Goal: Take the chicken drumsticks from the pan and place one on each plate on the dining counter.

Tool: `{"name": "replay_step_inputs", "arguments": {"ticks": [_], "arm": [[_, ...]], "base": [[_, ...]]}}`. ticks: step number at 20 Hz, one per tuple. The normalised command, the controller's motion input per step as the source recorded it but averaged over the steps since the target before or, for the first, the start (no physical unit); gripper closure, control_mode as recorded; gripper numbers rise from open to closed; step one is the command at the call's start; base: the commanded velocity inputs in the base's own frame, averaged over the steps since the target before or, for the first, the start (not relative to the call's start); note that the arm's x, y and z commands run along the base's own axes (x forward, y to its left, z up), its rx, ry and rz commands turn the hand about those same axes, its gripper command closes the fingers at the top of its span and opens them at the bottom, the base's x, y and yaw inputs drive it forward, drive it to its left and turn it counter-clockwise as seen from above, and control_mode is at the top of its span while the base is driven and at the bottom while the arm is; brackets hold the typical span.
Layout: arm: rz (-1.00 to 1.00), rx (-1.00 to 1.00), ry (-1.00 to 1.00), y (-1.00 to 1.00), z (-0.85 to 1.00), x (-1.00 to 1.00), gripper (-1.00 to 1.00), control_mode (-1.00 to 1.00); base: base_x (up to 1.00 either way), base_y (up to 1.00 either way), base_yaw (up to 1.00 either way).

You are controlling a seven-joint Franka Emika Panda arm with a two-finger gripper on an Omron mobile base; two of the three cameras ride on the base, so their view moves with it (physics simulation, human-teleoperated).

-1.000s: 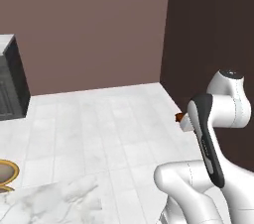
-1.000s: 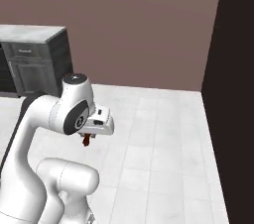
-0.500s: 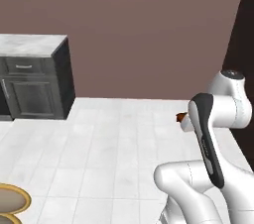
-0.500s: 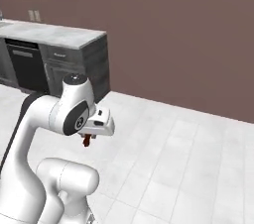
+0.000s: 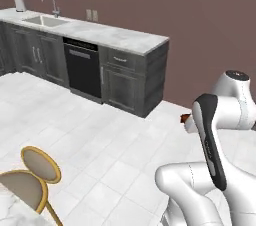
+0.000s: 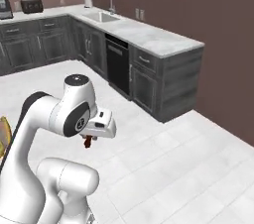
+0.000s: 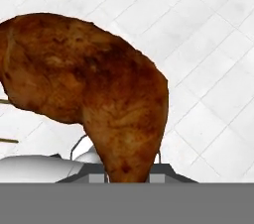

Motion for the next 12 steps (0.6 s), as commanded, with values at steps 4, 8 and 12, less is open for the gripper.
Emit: {"name": "replay_step_inputs", "arguments": {"ticks": [4,8,12], "arm": [[0.00,0.00,0.00,0.00,0.00,0.00,1.00,1.00],[0.00,0.00,0.00,0.00,0.00,0.00,1.00,1.00],[0.00,0.00,0.00,0.00,0.00,0.00,1.00,1.00]], "base": [[0.53,-0.11,0.97],[0.55,-0.12,0.96],[0.55,-0.12,0.95]]}}
